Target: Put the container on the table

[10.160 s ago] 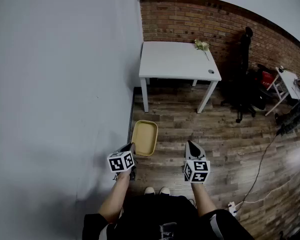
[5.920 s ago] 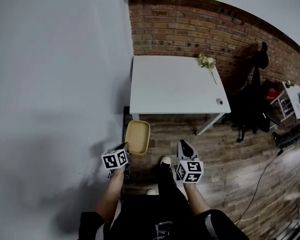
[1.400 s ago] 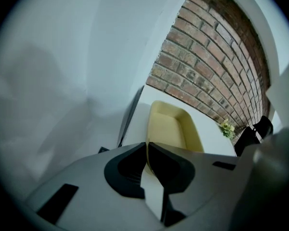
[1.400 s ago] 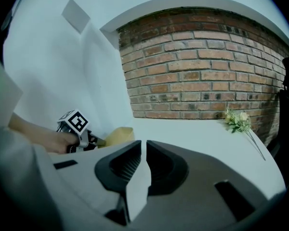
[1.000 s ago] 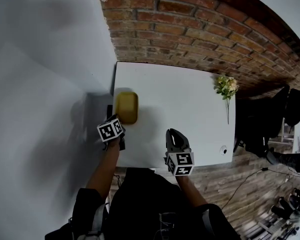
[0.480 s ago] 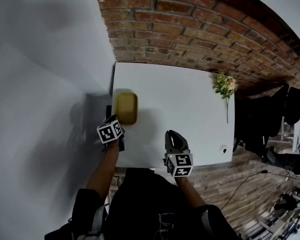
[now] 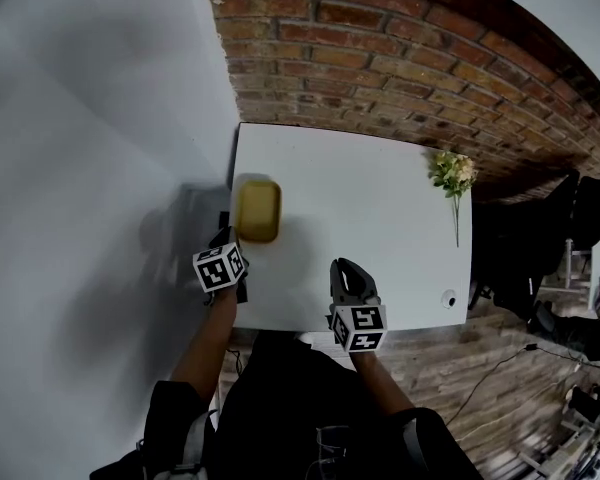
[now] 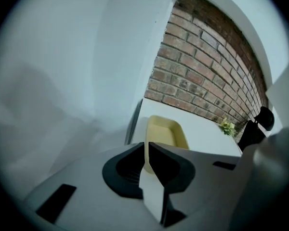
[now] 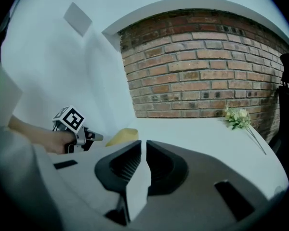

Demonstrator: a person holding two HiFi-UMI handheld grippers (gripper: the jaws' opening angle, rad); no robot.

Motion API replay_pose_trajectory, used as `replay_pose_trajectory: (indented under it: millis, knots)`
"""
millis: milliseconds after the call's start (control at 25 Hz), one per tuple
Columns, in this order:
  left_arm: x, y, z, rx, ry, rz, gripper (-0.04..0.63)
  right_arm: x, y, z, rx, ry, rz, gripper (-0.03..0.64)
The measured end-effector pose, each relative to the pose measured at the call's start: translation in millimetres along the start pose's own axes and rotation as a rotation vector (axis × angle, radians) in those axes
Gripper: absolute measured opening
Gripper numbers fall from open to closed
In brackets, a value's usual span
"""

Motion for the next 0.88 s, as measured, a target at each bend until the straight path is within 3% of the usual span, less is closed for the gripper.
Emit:
replay_pose_trajectory:
  millis: [880]
  knots:
    - [-44, 122, 43, 0.012, -0.182, 0.235, 0.014, -3, 64, -25, 0.11, 0.094, 0.141, 0.023]
Point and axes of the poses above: the fingertips, and each gripper's own axes: y backward along the fingers, z to its right, x out of its top, the point moved 3 cm from there along y, backward along the fingers, and after that the axes turned 15 degrees about -z, right-handed, at the moved point
